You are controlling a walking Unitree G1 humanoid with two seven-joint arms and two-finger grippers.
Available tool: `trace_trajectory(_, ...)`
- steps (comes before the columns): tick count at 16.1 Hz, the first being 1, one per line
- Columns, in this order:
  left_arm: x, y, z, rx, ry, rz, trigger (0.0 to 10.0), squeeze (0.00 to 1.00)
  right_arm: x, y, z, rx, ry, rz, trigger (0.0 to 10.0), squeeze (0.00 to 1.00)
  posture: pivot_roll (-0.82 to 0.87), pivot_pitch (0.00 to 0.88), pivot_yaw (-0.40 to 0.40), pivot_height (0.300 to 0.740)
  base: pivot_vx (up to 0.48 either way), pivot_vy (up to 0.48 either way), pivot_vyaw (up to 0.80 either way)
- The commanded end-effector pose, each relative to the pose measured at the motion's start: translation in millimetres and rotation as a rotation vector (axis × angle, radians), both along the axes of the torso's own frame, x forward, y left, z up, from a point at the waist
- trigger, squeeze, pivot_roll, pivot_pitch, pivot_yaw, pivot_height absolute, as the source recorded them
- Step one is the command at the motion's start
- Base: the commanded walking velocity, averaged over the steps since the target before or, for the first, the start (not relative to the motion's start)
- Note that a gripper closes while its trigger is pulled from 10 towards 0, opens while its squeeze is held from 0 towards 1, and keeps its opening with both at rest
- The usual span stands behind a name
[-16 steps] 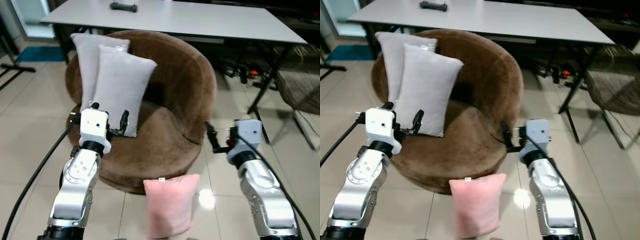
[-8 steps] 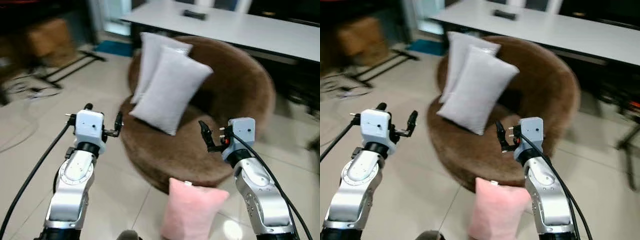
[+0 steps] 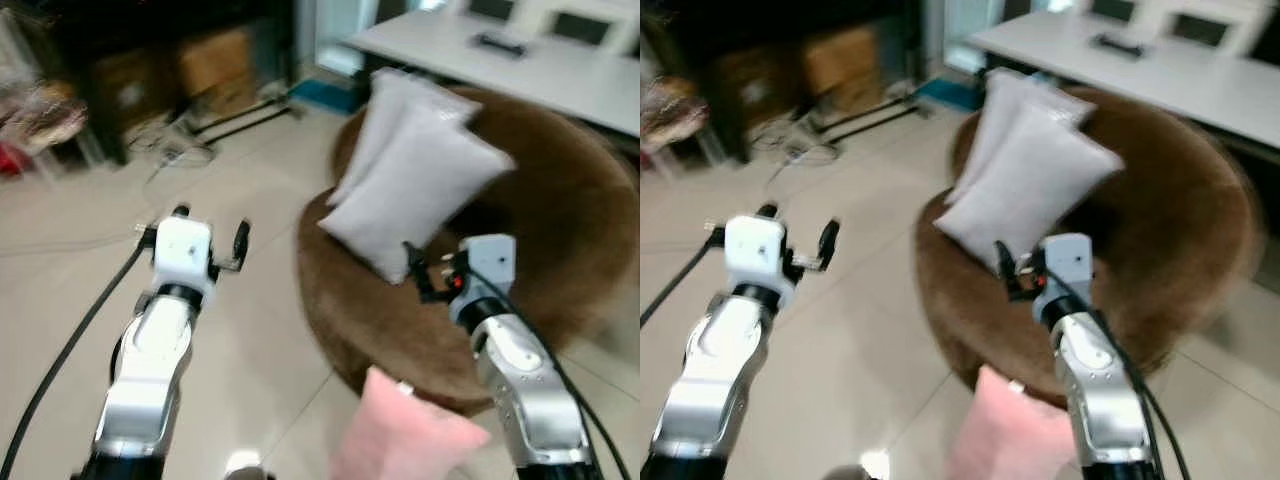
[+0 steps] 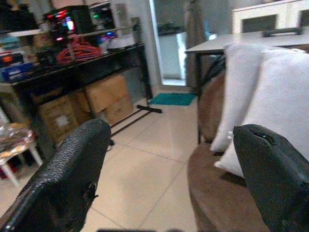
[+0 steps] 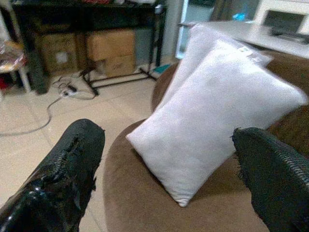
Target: Move the pillow to the sofa from floor
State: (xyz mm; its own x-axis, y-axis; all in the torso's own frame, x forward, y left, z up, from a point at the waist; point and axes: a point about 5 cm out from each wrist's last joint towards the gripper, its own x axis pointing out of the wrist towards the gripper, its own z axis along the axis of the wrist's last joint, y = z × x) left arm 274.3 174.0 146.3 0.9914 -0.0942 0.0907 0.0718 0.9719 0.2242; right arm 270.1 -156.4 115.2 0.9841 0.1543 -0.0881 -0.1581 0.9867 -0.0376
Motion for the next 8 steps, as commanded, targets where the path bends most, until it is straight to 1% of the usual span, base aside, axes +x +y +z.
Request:
trace_trajectory(1,-1.8,0.2,-3.8,0.008,0.015,0.003,10.0,0.82,0.5,1.4,3.2,-0.002,-0.019,0.005,10.0,1.00,0.06,0.000,-0.047,0.740,0.000,-0.240,0.58)
trace_trajectory(2,-1.5,0.1,-3.9,0.010,0.014,0.002,10.0,0.82,0.6,0.5,2.9,0.006,-0.018,-0.011,10.0,0.98,0.06,0.000,-0.047,0.740,0.000,0.000,0.00)
trace_trajectory(3,-1.4,0.1,-3.8,0.010,0.013,0.002,10.0,0.82,0.7,-0.5,2.3,0.005,-0.014,-0.017,10.0,0.57,0.06,0.000,-0.047,0.740,0.000,0.000,0.00)
trace_trajectory(4,-1.1,0.1,-3.9,0.010,0.013,0.002,10.0,0.82,1.1,-0.7,1.7,0.005,-0.011,-0.017,10.0,0.57,0.06,0.000,-0.046,0.740,0.000,0.000,0.00)
trace_trajectory(5,-0.9,-0.1,-4.0,0.011,0.012,0.001,10.0,0.82,0.9,-1.2,1.0,0.007,-0.007,-0.018,10.0,0.00,0.06,0.000,-0.046,0.740,0.000,-0.240,0.00)
trace_trajectory(6,-0.8,-0.4,-4.1,0.012,0.012,-0.001,10.0,0.82,0.6,-2.0,0.1,0.012,-0.001,-0.022,10.0,0.00,0.05,0.000,-0.045,0.740,0.000,0.000,0.00)
trace_trajectory(7,-0.7,-0.7,-4.3,0.012,0.011,-0.003,10.0,0.82,0.0,-3.3,-0.8,0.011,0.007,-0.035,10.0,0.00,0.05,0.000,-0.045,0.740,0.000,-0.240,0.00)
trace_trajectory(8,-0.7,-1.0,-4.4,0.012,0.011,-0.004,10.0,0.82,-0.3,-5.2,-1.5,-0.001,0.014,-0.053,10.0,0.00,0.05,0.000,-0.045,0.740,0.000,0.000,0.00)
